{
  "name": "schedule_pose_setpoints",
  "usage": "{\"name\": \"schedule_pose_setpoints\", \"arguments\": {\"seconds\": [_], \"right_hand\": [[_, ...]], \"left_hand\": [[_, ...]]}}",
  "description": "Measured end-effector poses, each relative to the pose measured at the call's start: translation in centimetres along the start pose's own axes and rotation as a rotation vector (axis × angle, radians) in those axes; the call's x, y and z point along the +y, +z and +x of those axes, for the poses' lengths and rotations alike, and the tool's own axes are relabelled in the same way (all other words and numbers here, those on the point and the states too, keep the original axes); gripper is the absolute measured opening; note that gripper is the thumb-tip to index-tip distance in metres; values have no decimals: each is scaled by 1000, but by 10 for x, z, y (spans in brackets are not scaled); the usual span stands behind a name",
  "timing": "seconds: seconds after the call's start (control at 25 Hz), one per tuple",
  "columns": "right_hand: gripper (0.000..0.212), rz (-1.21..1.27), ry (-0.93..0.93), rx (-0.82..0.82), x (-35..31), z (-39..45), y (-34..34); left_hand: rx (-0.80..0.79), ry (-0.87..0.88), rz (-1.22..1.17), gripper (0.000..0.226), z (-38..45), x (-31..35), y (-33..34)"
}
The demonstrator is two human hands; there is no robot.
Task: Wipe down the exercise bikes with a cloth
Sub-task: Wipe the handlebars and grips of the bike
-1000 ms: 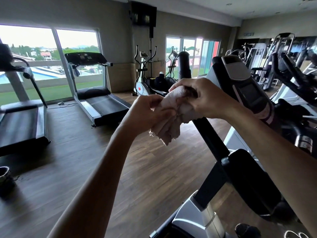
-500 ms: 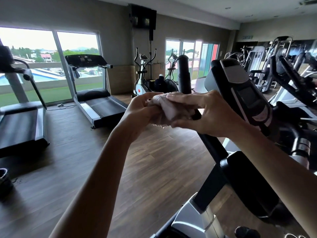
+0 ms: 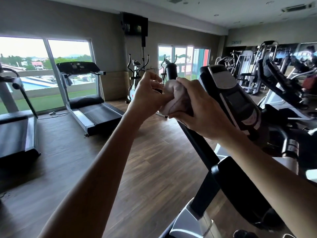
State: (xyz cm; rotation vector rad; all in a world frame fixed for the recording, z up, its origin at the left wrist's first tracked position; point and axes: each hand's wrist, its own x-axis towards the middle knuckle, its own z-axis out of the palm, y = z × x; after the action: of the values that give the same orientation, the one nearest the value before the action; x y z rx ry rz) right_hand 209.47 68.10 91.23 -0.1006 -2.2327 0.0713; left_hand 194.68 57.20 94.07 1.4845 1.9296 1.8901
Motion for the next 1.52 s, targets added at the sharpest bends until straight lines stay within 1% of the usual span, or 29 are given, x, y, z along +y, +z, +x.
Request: {"name": "schedule_pose_setpoints", "arguments": {"seconds": [0.08, 0.12, 0.2, 0.28, 0.36, 0.48, 0.56, 0.64, 0.76, 0.84, 0.96, 1.04, 1.12, 1.2, 1.28, 1.36, 1.52], "right_hand": [[88, -10, 43, 130, 5, 0, 11], [87, 8, 100, 194, 9, 2, 15], [86, 37, 221, 296, 13, 10, 19], [84, -57, 293, 321, 15, 25, 25], [80, -161, 323, 300, 14, 41, 39], [77, -177, 359, 322, 14, 60, 70], [79, -175, 347, 356, 20, 68, 81], [82, -172, 325, 379, 27, 74, 84], [84, -263, 314, 392, 28, 83, 85], [81, -283, 284, 387, 25, 82, 86], [74, -254, 243, 366, 24, 62, 90], [72, -248, 257, 363, 23, 53, 91], [69, -253, 278, 374, 25, 65, 89], [67, -188, 326, 368, 28, 90, 83], [65, -163, 336, 392, 28, 99, 82], [64, -170, 309, 390, 26, 85, 85], [60, -149, 251, 345, 25, 51, 89]], "left_hand": [[-40, -16, 30, 45, 12, 3, -14], [-50, -26, -3, 38, 19, 3, -24], [27, -45, -79, 19, 28, -1, -39], [129, -88, -131, 11, 34, -7, -38], [161, -80, -140, 7, 39, -11, -25], [218, 4, -74, 12, 57, -10, -10], [247, 106, 19, 8, 75, -7, -6], [172, 203, 127, 17, 90, -1, -1], [-19, 235, 280, 44, 103, -3, 9], [-43, 216, 256, 52, 106, -11, 12], [1, 201, 135, 50, 104, -15, 12], [-15, 199, 124, 51, 102, -11, 12], [-40, 180, 104, 51, 101, -11, 13], [-53, 177, 107, 50, 102, -12, 13], [-56, 195, 119, 47, 105, -13, 10], [-41, 202, 118, 48, 106, -13, 10], [-67, 242, 161, 49, 104, -13, 9]]}}
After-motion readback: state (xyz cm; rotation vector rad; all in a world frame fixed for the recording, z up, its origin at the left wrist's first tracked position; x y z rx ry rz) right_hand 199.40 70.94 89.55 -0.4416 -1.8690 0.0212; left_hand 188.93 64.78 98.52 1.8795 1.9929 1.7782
